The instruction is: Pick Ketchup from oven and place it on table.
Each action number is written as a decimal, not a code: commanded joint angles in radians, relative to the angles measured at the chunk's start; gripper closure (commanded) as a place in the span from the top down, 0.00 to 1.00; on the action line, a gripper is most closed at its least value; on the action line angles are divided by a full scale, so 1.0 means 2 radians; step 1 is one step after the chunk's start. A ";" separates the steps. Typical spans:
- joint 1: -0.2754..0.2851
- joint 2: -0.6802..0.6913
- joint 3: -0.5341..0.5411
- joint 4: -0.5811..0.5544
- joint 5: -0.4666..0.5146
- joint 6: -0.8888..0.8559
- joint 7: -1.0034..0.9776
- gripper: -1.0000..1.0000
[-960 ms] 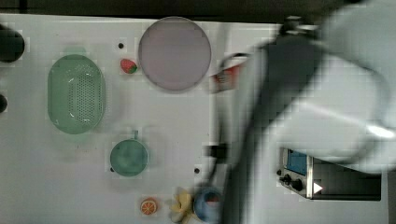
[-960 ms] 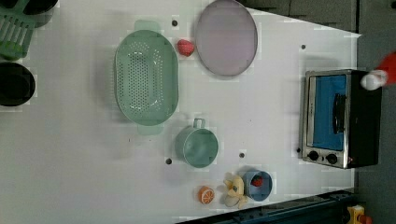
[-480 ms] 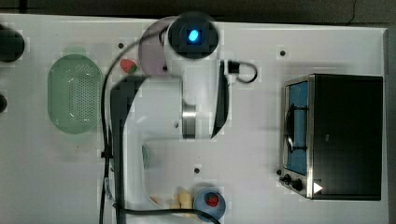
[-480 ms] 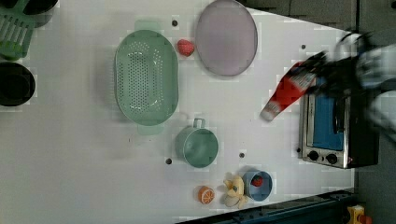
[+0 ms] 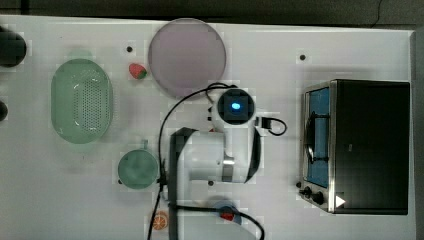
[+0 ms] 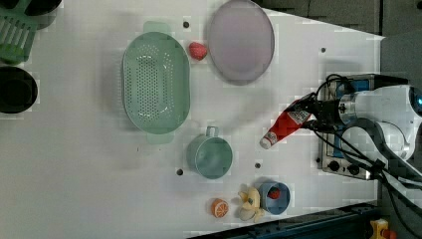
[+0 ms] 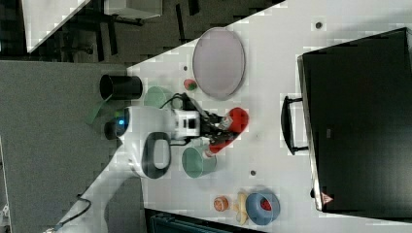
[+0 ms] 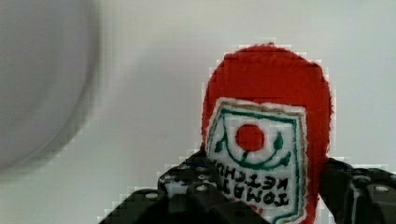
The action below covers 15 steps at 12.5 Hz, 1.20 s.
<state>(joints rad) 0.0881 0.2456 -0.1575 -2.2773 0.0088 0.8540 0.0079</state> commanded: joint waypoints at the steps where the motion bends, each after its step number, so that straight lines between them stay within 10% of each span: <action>1: 0.001 0.011 0.010 0.009 0.007 0.017 0.018 0.63; 3: 0.001 0.032 0.010 0.010 0.008 0.022 0.018 0.64; 6: 0.002 0.030 0.010 0.011 0.008 0.039 0.018 0.99; 15: 0.001 -0.064 -0.002 0.199 0.010 -0.201 0.049 1.00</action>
<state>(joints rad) 0.0773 0.1763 -0.1283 -1.9141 0.0172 0.4734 0.0459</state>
